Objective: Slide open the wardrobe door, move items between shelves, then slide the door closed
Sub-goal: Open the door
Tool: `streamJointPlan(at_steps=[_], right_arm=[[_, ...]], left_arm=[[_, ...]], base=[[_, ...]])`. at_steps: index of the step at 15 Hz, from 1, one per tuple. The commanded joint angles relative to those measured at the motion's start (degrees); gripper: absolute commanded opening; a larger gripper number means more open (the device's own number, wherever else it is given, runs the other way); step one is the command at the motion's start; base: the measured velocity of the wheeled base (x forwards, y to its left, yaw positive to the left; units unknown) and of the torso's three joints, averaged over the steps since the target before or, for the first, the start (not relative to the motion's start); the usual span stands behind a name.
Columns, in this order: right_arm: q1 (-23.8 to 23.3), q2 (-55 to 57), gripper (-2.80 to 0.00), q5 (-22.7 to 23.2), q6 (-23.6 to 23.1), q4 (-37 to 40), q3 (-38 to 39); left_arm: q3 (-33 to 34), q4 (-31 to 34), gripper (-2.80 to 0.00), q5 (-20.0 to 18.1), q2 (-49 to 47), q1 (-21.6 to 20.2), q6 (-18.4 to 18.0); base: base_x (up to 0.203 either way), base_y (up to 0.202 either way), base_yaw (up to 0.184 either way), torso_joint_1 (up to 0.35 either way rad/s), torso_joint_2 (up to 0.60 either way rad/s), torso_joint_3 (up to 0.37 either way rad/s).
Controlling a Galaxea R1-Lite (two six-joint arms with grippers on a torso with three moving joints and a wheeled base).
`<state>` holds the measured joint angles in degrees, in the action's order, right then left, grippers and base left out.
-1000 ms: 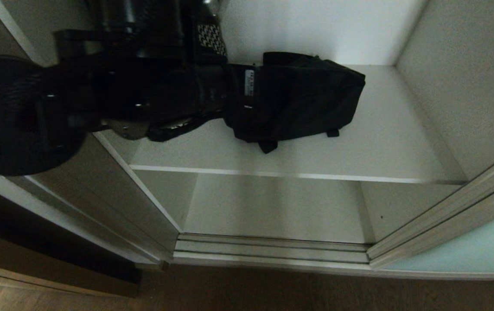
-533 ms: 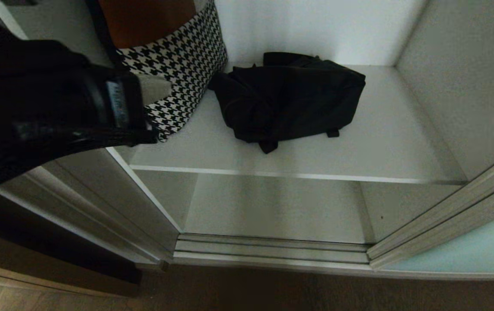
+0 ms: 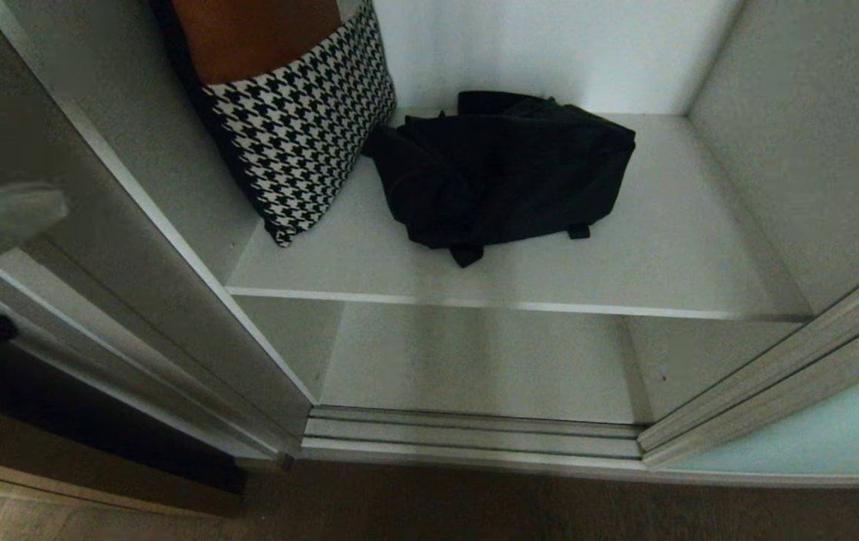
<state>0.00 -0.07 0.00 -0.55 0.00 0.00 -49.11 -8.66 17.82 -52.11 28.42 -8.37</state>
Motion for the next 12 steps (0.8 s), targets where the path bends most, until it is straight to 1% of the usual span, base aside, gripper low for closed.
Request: streamJointPlan(at_steps=[1,6,7,10,12], right_arm=[[0.0,0.0,-2.80,0.0,-0.1,0.0,0.0],[0.0,0.0,-2.80,0.0,-0.1,0.0,0.0],[0.0,0.0,-2.80,0.0,0.0,0.0,0.1],[0.0,0.0,-2.80,0.0,0.0,0.0,0.0],[0.0,0.0,-2.80,0.0,0.0,0.0,0.0]], left_arm=[[6.1,-0.2,-2.80,0.4,6.9,-6.6,-0.7],[19.4,-0.2,-2.80,0.8,19.5,-18.0,-1.0],[22.4,-0.2,-2.80,0.8,22.3,-19.7,-1.0],[28.8,0.3,-2.80,0.8,30.4,-22.5,-0.8],[33.0,1.9,-2.80,0.6,35.9,-24.5,-0.8]], base=[[0.000,0.000,0.000,0.000,0.00,0.000],[0.000,0.000,0.000,0.000,0.00,0.000],[0.000,0.000,0.000,0.000,0.00,0.000],[0.000,0.000,0.000,0.000,0.00,0.000],[0.000,0.000,0.000,0.000,0.00,0.000]])
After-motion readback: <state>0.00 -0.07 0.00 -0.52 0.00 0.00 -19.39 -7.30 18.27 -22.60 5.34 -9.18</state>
